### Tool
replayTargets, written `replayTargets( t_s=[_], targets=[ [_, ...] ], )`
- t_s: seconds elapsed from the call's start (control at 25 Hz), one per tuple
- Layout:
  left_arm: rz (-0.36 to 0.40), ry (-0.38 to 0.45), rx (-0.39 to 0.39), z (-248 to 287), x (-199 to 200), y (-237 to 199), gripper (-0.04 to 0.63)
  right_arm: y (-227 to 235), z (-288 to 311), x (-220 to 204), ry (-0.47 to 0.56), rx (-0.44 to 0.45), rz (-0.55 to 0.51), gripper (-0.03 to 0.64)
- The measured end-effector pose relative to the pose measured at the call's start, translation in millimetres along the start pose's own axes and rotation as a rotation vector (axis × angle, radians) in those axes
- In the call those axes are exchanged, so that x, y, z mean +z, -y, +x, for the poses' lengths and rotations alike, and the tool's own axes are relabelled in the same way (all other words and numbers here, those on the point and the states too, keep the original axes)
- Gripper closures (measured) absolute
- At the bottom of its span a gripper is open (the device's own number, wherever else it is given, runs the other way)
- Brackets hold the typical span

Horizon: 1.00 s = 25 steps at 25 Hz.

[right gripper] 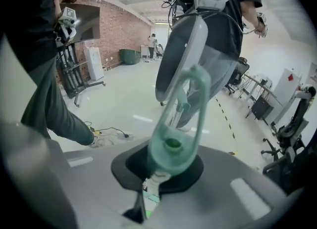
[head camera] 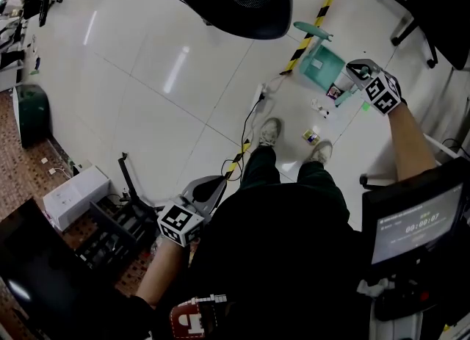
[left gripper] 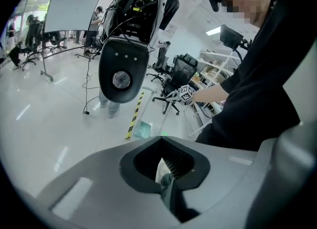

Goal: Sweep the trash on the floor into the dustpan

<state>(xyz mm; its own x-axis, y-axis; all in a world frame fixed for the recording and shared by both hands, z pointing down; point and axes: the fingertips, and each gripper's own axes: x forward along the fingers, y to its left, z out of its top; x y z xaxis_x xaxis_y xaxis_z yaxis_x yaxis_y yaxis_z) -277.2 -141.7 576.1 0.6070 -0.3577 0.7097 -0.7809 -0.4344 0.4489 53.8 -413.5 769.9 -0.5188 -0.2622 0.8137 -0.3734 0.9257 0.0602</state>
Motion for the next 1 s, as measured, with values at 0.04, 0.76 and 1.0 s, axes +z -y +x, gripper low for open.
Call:
replayTargets(
  t_s=[0.04,0.76,1.0],
  targets=[
    [0.001,0.0,0.001,0,0,0,0.593,2,0,6,0.011,-0.006,-0.014,0.617],
    [0.034,0.017,-0.029,8,10,5,0.593,22,-87,86,0.252,-0.101,-0.003,0.617],
    [0.033,0.012,-0.035,6,5,8,0.594,-7,-76,52,0.092,0.0,-0.098,0.617]
  ],
)
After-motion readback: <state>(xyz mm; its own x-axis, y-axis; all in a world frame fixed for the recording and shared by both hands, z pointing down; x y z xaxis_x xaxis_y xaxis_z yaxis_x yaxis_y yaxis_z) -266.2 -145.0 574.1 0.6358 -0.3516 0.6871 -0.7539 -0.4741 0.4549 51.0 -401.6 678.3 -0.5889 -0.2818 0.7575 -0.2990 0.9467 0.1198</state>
